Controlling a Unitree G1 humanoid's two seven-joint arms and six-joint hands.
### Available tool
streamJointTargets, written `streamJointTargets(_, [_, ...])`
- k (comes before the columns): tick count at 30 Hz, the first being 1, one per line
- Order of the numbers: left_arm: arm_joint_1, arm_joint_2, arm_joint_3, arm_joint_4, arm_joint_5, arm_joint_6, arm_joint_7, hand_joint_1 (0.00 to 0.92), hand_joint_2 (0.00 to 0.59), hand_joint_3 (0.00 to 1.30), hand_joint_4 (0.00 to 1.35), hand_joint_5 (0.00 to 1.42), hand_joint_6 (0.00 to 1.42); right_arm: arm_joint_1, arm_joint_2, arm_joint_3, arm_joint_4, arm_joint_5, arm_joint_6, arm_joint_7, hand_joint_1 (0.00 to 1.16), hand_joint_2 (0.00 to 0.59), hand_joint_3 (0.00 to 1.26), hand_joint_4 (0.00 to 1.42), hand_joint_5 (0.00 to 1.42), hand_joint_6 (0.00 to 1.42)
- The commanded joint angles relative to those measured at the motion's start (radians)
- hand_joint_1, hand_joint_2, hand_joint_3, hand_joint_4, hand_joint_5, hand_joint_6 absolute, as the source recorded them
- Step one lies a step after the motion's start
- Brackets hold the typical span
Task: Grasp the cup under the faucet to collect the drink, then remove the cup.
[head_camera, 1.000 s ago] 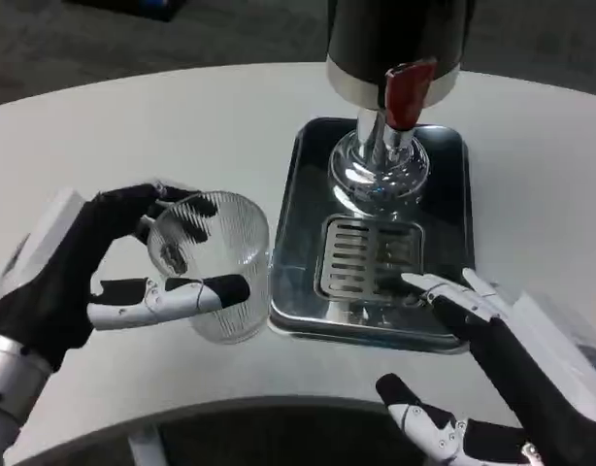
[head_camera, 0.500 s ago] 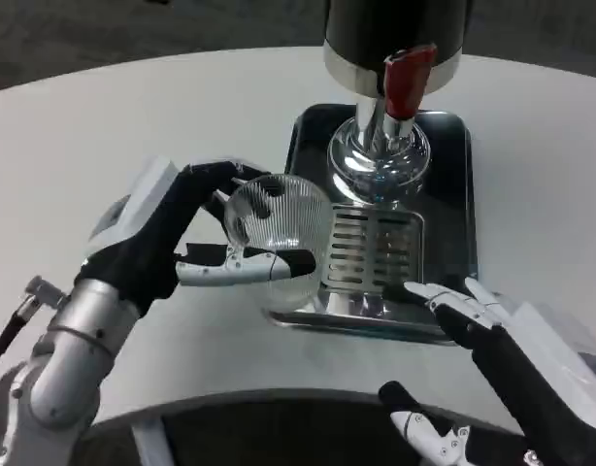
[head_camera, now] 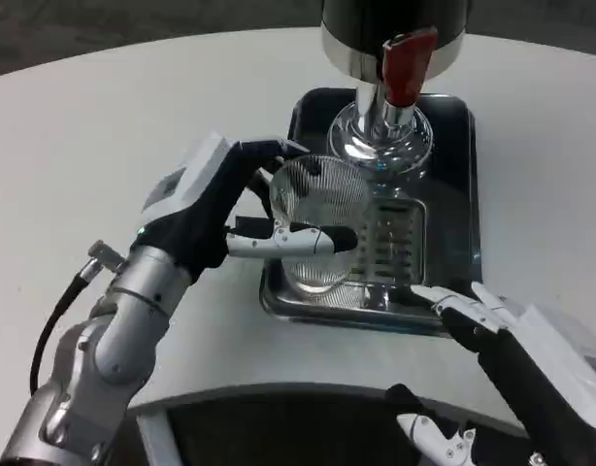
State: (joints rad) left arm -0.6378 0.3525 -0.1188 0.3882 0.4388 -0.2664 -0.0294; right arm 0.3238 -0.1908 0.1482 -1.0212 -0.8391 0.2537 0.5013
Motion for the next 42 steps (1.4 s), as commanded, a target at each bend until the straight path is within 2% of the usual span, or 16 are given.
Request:
streamJointTargets(1, [-0.013,-0.016,-0.022,0.022,0.010,-0.009,0.028,0.618,0.013,0.65,0.68,0.74,0.46,0.015,0.000,-0.003,-0.008,0.007,-0.010,-0.001,0.62,0.414,0.19,0.13,0.03,0.00])
streamJointTargets(8, [-0.057,-0.039,-0.054,0.020,0.036,0.035,0.041,0.619,0.015,0.65,0.68,0.74,0.46,0.027,-0.001,-0.008,-0.014,0.011,-0.012,0.001,0.62,0.414,0.19,0.13,0.03,0.00])
streamJointTargets(17, [-0.098,-0.042,-0.081,0.024,0.066,0.062,0.039,0.623,0.016,0.65,0.67,0.74,0.46,0.041,-0.002,-0.006,-0.018,0.014,-0.016,-0.001,0.62,0.414,0.19,0.13,0.03,0.00])
streamJointTargets(29, [-0.130,-0.035,-0.099,0.051,0.092,0.066,0.039,0.624,0.017,0.66,0.67,0.74,0.46,0.018,0.000,-0.003,-0.003,0.014,-0.008,0.001,0.62,0.418,0.19,0.13,0.03,0.00])
streamJointTargets(42, [-0.107,-0.044,-0.112,0.088,0.108,0.051,0.119,0.624,0.018,0.66,0.67,0.74,0.47,-0.004,0.002,-0.007,0.011,0.017,0.004,0.006,0.63,0.420,0.19,0.13,0.03,0.00])
